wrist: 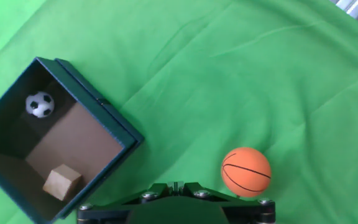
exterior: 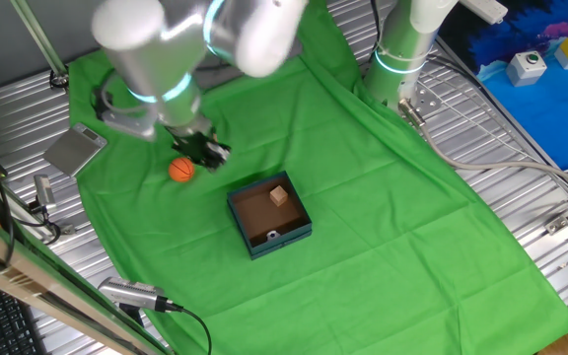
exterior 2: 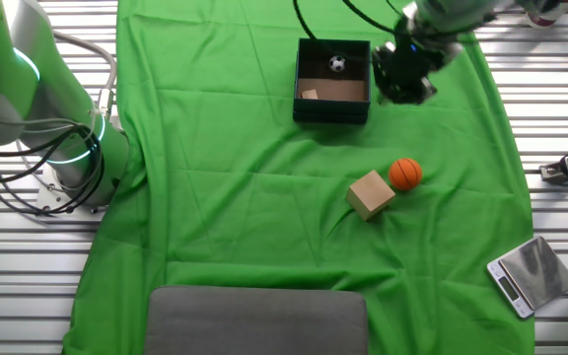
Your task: Take everything out of the gift box
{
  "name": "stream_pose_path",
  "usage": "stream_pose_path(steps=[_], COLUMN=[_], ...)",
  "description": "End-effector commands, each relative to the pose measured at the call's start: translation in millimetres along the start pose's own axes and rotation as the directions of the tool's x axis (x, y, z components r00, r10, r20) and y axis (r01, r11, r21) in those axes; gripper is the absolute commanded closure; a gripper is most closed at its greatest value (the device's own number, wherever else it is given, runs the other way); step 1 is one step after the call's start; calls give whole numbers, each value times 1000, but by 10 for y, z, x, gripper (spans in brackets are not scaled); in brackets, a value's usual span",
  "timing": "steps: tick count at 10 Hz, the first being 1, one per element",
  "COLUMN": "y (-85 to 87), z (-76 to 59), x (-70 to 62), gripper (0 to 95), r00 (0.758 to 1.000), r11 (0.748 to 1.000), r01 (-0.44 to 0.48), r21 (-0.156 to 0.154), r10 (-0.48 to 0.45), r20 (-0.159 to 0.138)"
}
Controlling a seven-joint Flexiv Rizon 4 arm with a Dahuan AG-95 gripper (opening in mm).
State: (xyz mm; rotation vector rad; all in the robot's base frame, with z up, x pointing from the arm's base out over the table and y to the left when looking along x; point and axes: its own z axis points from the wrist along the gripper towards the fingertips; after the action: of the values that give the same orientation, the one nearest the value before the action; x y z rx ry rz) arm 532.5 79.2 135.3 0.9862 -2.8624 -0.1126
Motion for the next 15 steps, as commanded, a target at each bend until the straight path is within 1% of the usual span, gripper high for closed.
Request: stream_pose_path(steps=[1,2,3,4,5,6,9,10,11,12,13,15], y=[236,339,430,505,541,547,548,548,548,548,548,548], z=[25,41,59,90,126,131,156,156,156,156,156,156], x=[-106,-117,-124,-123,-98,-73,7,7,7,7,7,7], gripper=[950,950,950,950,950,950,950,950,950,950,950,950], r00=[994,991,988,987,989,991,995,996,995,996,997,997], r11=[994,992,989,987,989,991,995,997,997,997,998,998], r01=[-101,-121,-143,-155,-144,-128,-86,-49,-58,-45,-39,-22], r21=[35,32,33,42,39,30,40,53,50,58,58,57], r10=[100,119,141,152,142,127,84,46,54,40,34,18], r20=[36,54,55,50,45,40,53,71,82,77,75,80])
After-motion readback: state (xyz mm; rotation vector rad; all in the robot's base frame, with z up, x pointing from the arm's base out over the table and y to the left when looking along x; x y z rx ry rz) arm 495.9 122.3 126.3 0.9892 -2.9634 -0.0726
